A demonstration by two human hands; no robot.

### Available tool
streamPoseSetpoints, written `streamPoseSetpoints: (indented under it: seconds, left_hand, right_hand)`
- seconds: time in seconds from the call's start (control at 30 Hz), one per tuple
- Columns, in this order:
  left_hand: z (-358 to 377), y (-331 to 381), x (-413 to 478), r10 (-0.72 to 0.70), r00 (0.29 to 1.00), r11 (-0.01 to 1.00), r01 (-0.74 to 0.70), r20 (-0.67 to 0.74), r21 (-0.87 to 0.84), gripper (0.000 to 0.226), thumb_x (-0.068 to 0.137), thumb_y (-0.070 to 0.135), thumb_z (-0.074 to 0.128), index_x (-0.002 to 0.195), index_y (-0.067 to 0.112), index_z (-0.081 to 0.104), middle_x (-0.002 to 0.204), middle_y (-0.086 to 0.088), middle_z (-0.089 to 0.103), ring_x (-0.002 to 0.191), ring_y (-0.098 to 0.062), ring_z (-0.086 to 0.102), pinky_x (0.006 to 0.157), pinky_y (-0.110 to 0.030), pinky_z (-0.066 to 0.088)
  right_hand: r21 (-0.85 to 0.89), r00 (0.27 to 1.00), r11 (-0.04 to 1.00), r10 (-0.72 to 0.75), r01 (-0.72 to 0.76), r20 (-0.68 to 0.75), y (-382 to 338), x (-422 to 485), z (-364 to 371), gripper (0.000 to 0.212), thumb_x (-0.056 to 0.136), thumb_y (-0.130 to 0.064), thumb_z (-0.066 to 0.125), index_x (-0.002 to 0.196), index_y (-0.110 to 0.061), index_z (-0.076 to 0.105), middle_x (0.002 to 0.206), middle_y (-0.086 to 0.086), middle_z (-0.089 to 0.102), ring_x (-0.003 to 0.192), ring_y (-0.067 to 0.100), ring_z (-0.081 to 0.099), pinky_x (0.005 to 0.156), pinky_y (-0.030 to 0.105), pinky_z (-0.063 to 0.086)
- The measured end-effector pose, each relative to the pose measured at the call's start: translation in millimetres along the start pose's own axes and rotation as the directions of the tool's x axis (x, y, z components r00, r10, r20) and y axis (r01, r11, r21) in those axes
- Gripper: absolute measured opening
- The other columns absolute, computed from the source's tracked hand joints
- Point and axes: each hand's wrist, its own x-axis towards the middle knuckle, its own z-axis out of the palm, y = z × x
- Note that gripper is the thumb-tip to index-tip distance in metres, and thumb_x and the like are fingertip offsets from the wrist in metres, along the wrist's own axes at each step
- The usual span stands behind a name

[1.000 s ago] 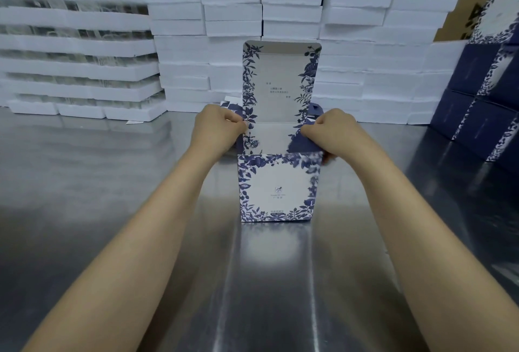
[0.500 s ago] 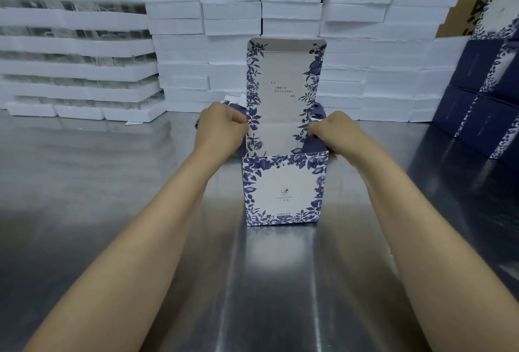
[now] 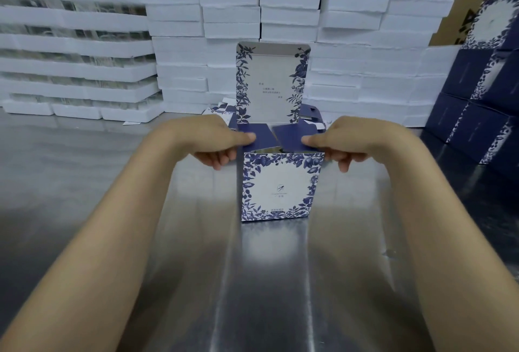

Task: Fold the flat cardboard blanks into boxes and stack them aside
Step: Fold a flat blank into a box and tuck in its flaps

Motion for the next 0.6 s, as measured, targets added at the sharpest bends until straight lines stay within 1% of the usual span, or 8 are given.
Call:
streamPoseSetpoints:
  seconds: [0.03,0.1,0.23,0.33,0.4,0.47,0.53,0.6]
  left_hand:
    - [3,0,1,0.000,1.000,1.000,0.000,0.029,0.003,0.051,0.089,0.056,0.057,0.061,0.014,0.058,0.046,0.005,0.058,0.040,-0.009,0.055,0.049,-0.018,0.046]
    - [5,0,3,-0.007,0.999,1.000,0.008,0.040,-0.026,0.046,0.090,0.050,0.059,0.061,0.015,0.055,0.045,0.006,0.055,0.039,-0.008,0.050,0.053,-0.020,0.044]
    - [5,3,3,-0.015,1.000,0.998,0.015,-0.005,-0.060,0.041,0.093,0.036,0.060,0.059,0.016,0.048,0.040,0.007,0.046,0.037,-0.009,0.041,0.044,-0.016,0.036]
    - [14,7,1,0.006,0.997,1.000,-0.006,-0.083,0.007,0.036,0.091,0.023,0.058,0.059,0.012,0.048,0.046,-0.001,0.050,0.045,-0.018,0.042,0.050,-0.023,0.034]
    - [18,10,0,0.005,0.992,0.997,0.005,-0.126,0.082,0.033,0.091,0.023,0.054,0.060,0.010,0.049,0.059,-0.008,0.057,0.054,-0.022,0.045,0.057,-0.026,0.035]
    - [19,12,-2,-0.002,0.990,0.989,0.023,-0.141,0.145,0.034,0.091,0.025,0.052,0.061,0.010,0.049,0.065,-0.009,0.059,0.055,-0.023,0.046,0.060,-0.026,0.035]
    - [18,13,-3,0.001,0.989,0.982,0.028,-0.150,0.188,0.038,0.091,0.028,0.053,0.058,0.010,0.048,0.056,-0.005,0.056,0.047,-0.021,0.045,0.054,-0.024,0.034]
    - [14,13,-5,0.008,0.986,0.978,0.026,-0.164,0.207,0.044,0.091,0.034,0.057,0.055,0.012,0.047,0.042,0.002,0.051,0.036,-0.014,0.043,0.049,-0.023,0.032]
  right_hand:
    - [0.004,1.000,1.000,-0.004,0.004,0.031,-1,1,3,0.046,0.091,-0.050,0.056,0.063,-0.014,0.048,0.042,-0.004,0.042,0.039,0.012,0.051,0.045,0.023,0.025]
    - [0.033,0.999,0.999,-0.015,0.014,0.036,-3,3,7,0.044,0.093,-0.046,0.058,0.064,-0.014,0.048,0.047,-0.002,0.044,0.039,0.013,0.044,0.043,0.022,0.025]
    - [0.024,1.000,1.000,-0.018,0.019,-0.023,-6,5,10,0.041,0.091,-0.030,0.062,0.057,-0.013,0.047,0.048,-0.001,0.045,0.036,0.014,0.036,0.042,0.020,0.029]
    - [-0.045,0.997,0.999,-0.022,0.019,-0.070,-9,6,14,0.039,0.087,-0.020,0.056,0.051,-0.012,0.043,0.049,0.005,0.045,0.041,0.019,0.035,0.047,0.024,0.028]
    - [-0.050,0.997,0.999,-0.016,0.012,-0.080,-11,6,15,0.037,0.086,-0.020,0.054,0.051,-0.012,0.044,0.052,0.007,0.048,0.045,0.021,0.037,0.051,0.024,0.031]
    - [-0.006,0.998,1.000,-0.005,0.004,-0.067,-10,6,15,0.035,0.086,-0.021,0.056,0.054,-0.011,0.046,0.055,0.005,0.050,0.045,0.019,0.038,0.051,0.023,0.032]
    - [0.049,0.999,0.999,0.003,-0.001,-0.051,-8,6,14,0.034,0.087,-0.021,0.058,0.056,-0.011,0.047,0.052,0.001,0.050,0.041,0.016,0.037,0.045,0.022,0.030]
    - [0.086,0.999,0.996,0.006,-0.003,-0.035,-7,6,13,0.037,0.087,-0.023,0.061,0.055,-0.012,0.046,0.046,-0.003,0.048,0.034,0.013,0.034,0.038,0.019,0.027]
